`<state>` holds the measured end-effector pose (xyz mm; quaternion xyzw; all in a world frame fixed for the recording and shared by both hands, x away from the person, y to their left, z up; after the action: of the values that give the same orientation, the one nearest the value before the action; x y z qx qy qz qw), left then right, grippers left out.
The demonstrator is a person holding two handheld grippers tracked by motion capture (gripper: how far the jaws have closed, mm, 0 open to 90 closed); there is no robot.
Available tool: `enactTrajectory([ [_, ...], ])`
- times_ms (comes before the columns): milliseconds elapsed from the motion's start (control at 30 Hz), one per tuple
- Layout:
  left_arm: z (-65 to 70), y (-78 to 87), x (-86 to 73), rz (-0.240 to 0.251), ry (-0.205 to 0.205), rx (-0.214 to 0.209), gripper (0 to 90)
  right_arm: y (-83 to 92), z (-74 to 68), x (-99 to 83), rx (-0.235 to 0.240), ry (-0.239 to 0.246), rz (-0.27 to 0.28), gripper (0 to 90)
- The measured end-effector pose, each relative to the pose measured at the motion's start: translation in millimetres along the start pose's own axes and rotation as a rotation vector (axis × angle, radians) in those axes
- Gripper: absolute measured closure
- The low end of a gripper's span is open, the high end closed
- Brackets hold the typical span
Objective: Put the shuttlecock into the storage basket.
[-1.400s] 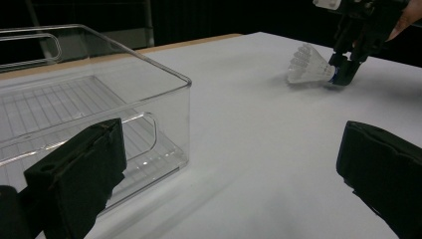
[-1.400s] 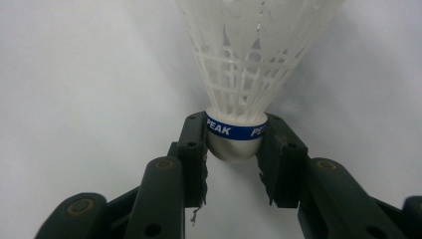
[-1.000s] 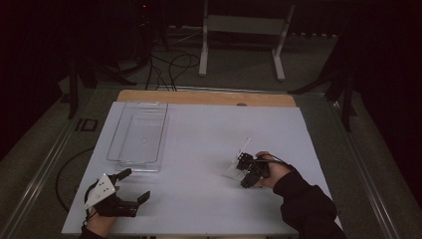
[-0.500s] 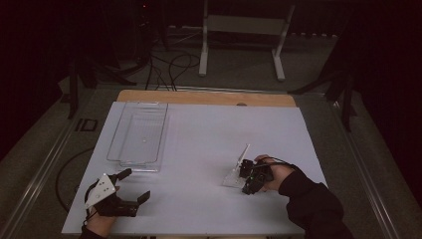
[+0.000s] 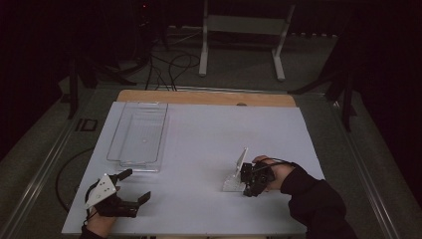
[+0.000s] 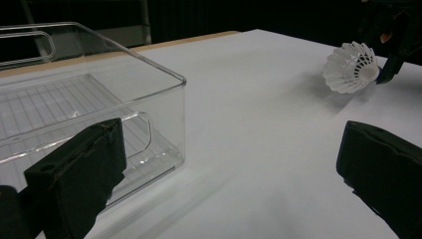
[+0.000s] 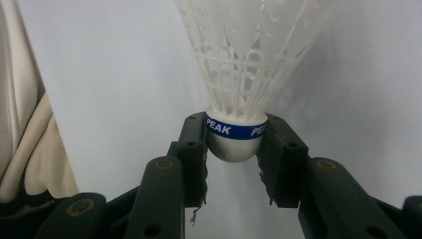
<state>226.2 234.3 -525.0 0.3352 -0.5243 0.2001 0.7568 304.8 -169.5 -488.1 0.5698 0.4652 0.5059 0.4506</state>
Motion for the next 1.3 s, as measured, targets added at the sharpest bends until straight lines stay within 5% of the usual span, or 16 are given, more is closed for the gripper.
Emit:
enactTrajectory([
  [567,11.0,1.0,7.1,-0.038,-0.028,-0.022,0.2,6.5,-4.1,8.1,-0.014,0.087,0.01,65.5],
  [800,19.8,-1.5,14.4,-0.1,-0.06,-0.026,0.2,9.4,-4.0,13.6,-0.025,0.111,0.026,65.6],
  [1067,20.7,-3.5,31.2,-0.19,-0.026,0.007,0.2,17.0,-4.6,18.0,-0.026,0.129,0.027,65.6],
  [1300,25.8,-6.0,50.8,-0.224,-0.042,-0.03,0.1,23.3,-6.2,18.8,-0.034,0.137,0.021,65.6],
])
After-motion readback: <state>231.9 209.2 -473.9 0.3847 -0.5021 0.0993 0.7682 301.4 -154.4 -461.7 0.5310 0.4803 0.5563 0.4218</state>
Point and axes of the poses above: each handheld gripper's, and its own axes: y roughly backward along the jaws, x roughly out of its top, z roughly to its right, the point moved 2 cm from there along -y, roughly forward along the jaws, and after that the axes turned 9 degrees about y, right-handed, at the moved point
